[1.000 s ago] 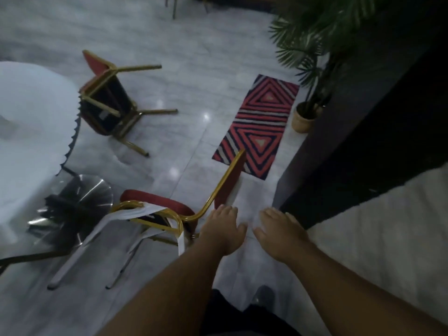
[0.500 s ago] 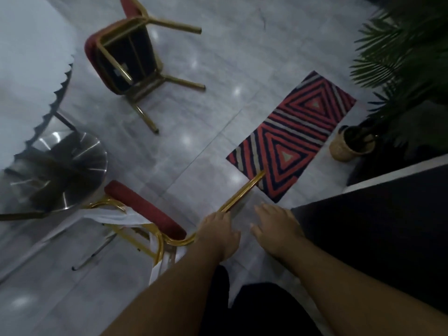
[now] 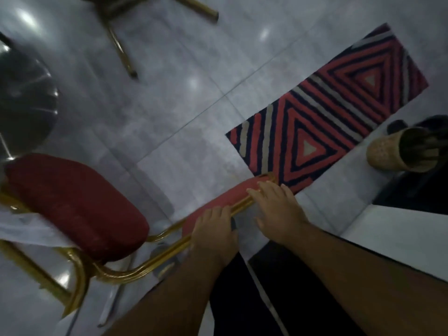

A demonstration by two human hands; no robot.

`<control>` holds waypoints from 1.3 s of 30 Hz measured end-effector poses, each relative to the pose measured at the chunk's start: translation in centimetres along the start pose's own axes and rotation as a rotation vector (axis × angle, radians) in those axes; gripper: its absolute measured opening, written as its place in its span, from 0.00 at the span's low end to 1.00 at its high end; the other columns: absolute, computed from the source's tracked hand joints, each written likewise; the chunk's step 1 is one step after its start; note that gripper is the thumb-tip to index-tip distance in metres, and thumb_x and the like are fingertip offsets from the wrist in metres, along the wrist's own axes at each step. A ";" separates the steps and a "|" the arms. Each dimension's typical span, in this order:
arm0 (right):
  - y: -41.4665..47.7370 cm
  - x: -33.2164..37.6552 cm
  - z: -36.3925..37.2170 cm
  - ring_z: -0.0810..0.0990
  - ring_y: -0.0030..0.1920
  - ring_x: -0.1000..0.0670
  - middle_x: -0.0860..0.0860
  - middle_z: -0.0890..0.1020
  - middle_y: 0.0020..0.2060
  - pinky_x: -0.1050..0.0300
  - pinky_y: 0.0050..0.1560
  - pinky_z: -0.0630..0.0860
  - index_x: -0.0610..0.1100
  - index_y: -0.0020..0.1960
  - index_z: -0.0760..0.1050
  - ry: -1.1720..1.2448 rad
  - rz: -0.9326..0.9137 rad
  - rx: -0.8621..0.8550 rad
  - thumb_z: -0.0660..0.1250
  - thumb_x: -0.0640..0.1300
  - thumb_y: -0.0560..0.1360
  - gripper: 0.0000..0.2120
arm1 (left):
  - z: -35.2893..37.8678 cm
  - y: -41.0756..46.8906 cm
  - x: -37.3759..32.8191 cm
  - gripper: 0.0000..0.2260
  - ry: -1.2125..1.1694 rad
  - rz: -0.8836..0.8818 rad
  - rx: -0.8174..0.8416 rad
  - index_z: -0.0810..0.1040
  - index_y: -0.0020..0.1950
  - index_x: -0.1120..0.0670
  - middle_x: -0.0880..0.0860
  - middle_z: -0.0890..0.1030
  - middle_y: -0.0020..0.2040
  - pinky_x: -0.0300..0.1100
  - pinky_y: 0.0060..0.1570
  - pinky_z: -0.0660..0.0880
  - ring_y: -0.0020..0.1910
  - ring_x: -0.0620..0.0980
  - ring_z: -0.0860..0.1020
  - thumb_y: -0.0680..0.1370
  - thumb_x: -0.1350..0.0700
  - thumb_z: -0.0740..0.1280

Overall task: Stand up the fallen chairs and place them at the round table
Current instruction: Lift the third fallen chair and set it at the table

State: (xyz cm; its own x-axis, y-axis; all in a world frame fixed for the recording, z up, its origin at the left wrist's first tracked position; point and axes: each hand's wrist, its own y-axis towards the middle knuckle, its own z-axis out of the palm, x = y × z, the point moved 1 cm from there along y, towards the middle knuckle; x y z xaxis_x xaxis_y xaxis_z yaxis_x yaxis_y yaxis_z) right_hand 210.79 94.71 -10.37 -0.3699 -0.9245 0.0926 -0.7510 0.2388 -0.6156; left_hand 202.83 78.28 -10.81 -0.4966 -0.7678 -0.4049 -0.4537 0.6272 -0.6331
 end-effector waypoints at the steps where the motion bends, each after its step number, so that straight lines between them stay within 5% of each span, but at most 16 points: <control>1: 1.5 -1.1 1.4 0.73 0.70 0.40 0.43 0.75 0.70 0.37 0.71 0.68 0.48 0.73 0.71 -0.021 -0.048 -0.019 0.80 0.53 0.65 0.39 | 1.4 1.4 -0.2 0.26 -0.029 -0.023 -0.002 0.64 0.75 0.50 0.51 0.71 0.71 0.47 0.67 0.67 0.69 0.53 0.70 0.78 0.47 0.64; 3: 4.0 -3.5 4.3 0.78 0.65 0.39 0.43 0.79 0.66 0.36 0.66 0.73 0.46 0.69 0.76 -0.057 -0.152 -0.062 0.82 0.50 0.61 0.38 | 3.9 4.0 -0.5 0.32 -0.094 -0.062 0.009 0.57 0.80 0.50 0.52 0.68 0.74 0.48 0.71 0.65 0.71 0.53 0.68 0.78 0.50 0.66; 6: 6.6 -6.5 7.6 0.78 0.63 0.40 0.44 0.79 0.65 0.40 0.70 0.69 0.46 0.68 0.76 -0.063 -0.319 -0.147 0.70 0.53 0.73 0.25 | 7.5 6.5 -0.7 0.35 -0.114 -0.074 -0.028 0.58 0.80 0.50 0.53 0.71 0.70 0.50 0.67 0.68 0.67 0.55 0.70 0.76 0.51 0.69; 10: 8.7 -8.3 9.6 0.79 0.52 0.42 0.47 0.80 0.51 0.45 0.61 0.72 0.45 0.60 0.79 0.010 -0.480 -0.248 0.59 0.53 0.80 0.17 | 10.6 8.4 -0.9 0.24 -0.013 -0.104 -0.224 0.75 0.64 0.50 0.54 0.78 0.53 0.52 0.48 0.74 0.51 0.57 0.76 0.69 0.51 0.75; 15: 8.5 -8.2 9.6 0.78 0.46 0.42 0.47 0.82 0.51 0.46 0.48 0.74 0.44 0.58 0.80 -0.030 -0.526 -0.393 0.64 0.42 0.78 0.11 | 10.6 9.0 -1.2 0.17 0.110 -0.088 -0.361 0.74 0.51 0.52 0.54 0.78 0.46 0.50 0.40 0.72 0.44 0.57 0.76 0.66 0.58 0.76; 25: 1.9 -1.3 1.9 0.76 0.45 0.44 0.50 0.82 0.48 0.49 0.43 0.73 0.46 0.54 0.81 -0.044 -0.511 -0.422 0.74 0.38 0.68 0.15 | 4.1 0.9 -1.1 0.16 -0.060 -0.071 -0.383 0.77 0.55 0.50 0.50 0.79 0.48 0.47 0.41 0.74 0.46 0.52 0.77 0.70 0.54 0.75; 29: -3.8 4.1 -4.3 0.77 0.46 0.44 0.50 0.82 0.49 0.46 0.47 0.73 0.47 0.56 0.80 0.001 -0.513 -0.431 0.68 0.41 0.72 0.13 | -1.4 -5.0 -0.5 0.12 -0.235 0.051 -0.392 0.75 0.54 0.50 0.50 0.78 0.49 0.44 0.42 0.71 0.47 0.51 0.75 0.72 0.57 0.71; 35: -11.7 11.8 -11.9 0.75 0.54 0.49 0.54 0.81 0.56 0.53 0.56 0.67 0.48 0.64 0.78 0.241 -0.660 -0.416 0.70 0.45 0.77 0.16 | -8.5 -17.9 3.3 0.07 -0.376 0.149 -0.567 0.76 0.48 0.52 0.48 0.75 0.45 0.43 0.42 0.70 0.45 0.49 0.73 0.74 0.60 0.71; 39: -16.2 14.2 -14.8 0.78 0.56 0.45 0.52 0.80 0.56 0.44 0.57 0.73 0.52 0.65 0.72 0.396 -0.522 -0.437 0.73 0.50 0.74 0.22 | -11.4 -25.4 6.0 0.06 -0.394 0.146 -0.652 0.79 0.49 0.54 0.48 0.76 0.45 0.44 0.42 0.73 0.45 0.49 0.74 0.74 0.60 0.72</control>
State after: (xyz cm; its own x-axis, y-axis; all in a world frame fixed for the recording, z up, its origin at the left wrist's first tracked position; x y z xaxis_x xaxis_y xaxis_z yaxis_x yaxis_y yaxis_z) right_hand 209.61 82.10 12.56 -0.0159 -0.7944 0.6072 -0.9979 -0.0258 -0.0599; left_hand 202.92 59.20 10.40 -0.3403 -0.5845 -0.7366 -0.8082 0.5822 -0.0886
